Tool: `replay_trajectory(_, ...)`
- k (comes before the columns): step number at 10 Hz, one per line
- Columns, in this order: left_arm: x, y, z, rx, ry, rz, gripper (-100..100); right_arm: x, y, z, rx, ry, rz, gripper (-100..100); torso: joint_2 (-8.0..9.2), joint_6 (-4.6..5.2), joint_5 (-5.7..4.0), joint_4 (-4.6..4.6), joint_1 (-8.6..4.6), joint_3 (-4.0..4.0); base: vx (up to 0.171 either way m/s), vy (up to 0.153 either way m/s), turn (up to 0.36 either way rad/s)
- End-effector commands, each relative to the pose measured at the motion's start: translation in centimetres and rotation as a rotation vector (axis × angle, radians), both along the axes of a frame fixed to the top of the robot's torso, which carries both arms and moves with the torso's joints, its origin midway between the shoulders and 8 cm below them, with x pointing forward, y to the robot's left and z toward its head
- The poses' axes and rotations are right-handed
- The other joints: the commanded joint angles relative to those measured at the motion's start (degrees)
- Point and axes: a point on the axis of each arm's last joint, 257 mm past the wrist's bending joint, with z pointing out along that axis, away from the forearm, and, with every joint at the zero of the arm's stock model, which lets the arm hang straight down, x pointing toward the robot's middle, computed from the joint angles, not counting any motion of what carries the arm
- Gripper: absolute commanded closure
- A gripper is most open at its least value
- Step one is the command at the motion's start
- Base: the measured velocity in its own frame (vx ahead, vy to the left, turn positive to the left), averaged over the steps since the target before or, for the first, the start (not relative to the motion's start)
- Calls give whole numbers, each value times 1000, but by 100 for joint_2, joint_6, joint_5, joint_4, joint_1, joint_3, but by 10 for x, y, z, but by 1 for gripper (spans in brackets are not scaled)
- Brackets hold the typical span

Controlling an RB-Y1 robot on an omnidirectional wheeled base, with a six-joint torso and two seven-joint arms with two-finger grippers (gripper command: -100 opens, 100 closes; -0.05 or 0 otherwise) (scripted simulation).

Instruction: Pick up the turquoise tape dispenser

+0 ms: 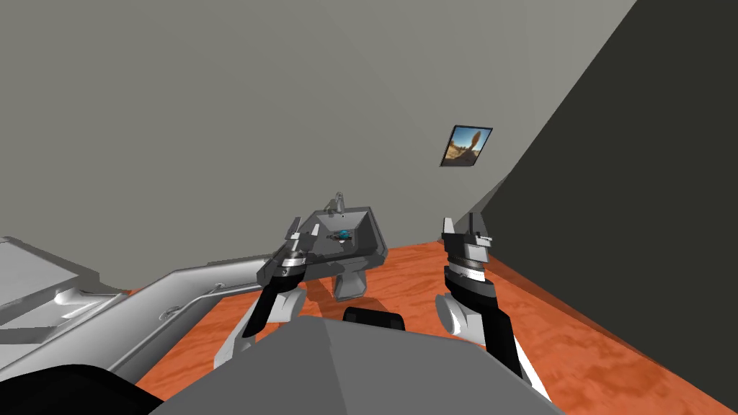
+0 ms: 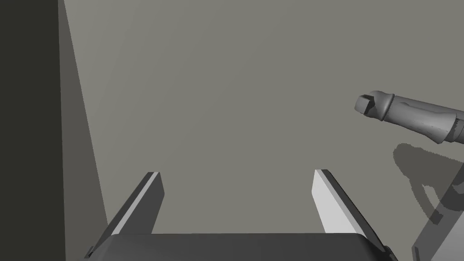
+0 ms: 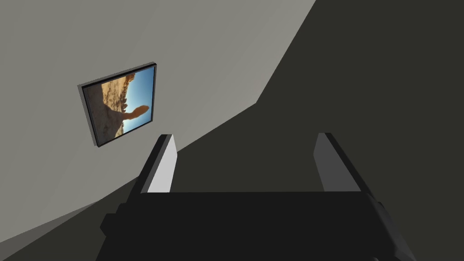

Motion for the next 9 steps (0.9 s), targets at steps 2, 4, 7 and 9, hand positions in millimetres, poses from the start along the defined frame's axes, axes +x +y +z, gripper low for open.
replay_trajectory(2, 3, 14, -6, -40, 36, -22, -100, 0, 0, 0, 0, 0, 0, 0, -1, 2, 1, 0, 2, -1, -5, -46, -69)
replay_trajectory(4, 5, 26, -13, -74, 71, -34, -100, 0, 0, 0, 0, 0, 0, 0, -1, 2, 2, 0, 6, -1, -1, -39, -85)
replay_trajectory(7, 8, 52, -28, -147, 149, -49, -100, 0, 0, 0, 0, 0, 0, 0, -3, 0, 1, -1, 5, -2, 5, -49, -106)
replay_trajectory(9, 9, 66, -37, -190, 193, -52, -100, 0, 0, 0, 0, 0, 0, 0, -4, -1, 1, -1, 4, -2, 8, -48, -82)
